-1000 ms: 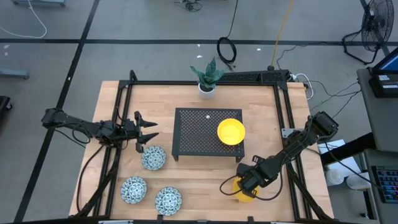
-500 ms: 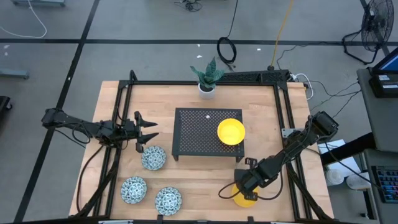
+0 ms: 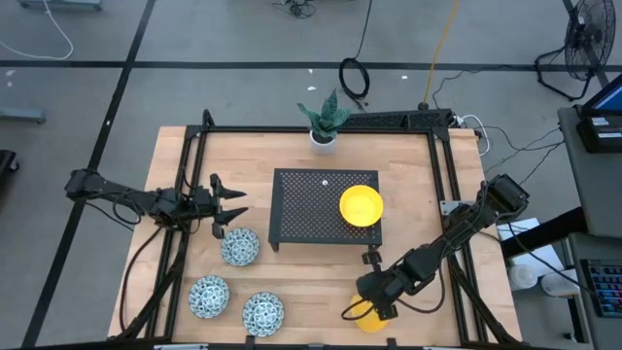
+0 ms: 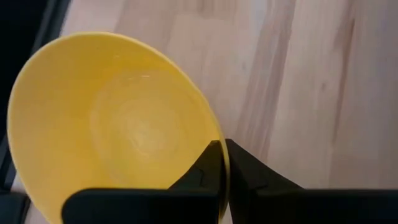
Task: Pick & Place Mini bowls
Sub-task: Stack the yellow bowl on the yellow bowls on the shelf
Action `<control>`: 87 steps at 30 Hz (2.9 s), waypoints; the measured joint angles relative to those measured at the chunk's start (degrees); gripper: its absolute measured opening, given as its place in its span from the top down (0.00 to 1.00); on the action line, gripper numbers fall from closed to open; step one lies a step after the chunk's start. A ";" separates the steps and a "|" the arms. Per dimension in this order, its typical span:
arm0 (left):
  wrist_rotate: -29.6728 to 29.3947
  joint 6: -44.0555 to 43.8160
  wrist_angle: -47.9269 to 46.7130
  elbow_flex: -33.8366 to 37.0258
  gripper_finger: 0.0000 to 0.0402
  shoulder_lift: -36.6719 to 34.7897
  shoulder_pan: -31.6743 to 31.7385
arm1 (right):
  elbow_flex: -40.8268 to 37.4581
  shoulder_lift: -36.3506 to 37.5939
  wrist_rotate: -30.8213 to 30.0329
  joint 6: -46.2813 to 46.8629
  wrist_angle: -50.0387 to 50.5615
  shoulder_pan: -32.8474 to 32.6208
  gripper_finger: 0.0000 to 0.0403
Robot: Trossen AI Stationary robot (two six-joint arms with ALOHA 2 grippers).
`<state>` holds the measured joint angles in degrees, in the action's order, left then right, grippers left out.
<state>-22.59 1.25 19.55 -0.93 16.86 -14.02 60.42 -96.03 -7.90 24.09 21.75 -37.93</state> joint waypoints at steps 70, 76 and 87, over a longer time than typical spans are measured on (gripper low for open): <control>0.00 0.00 0.00 -0.01 0.47 0.00 0.01 | -45.22 35.08 21.84 -18.09 -85.73 -2.43 1.00; 0.02 0.00 0.00 0.00 0.47 0.00 0.02 | -45.22 35.06 27.74 -15.79 -84.25 -2.47 1.00; 0.01 0.00 0.00 0.00 0.47 0.00 0.01 | -45.22 35.06 27.58 -16.16 -84.05 -2.47 1.00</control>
<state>-22.58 1.26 19.55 -0.93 16.86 -14.01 15.20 -60.97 19.68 7.92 -62.30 -40.40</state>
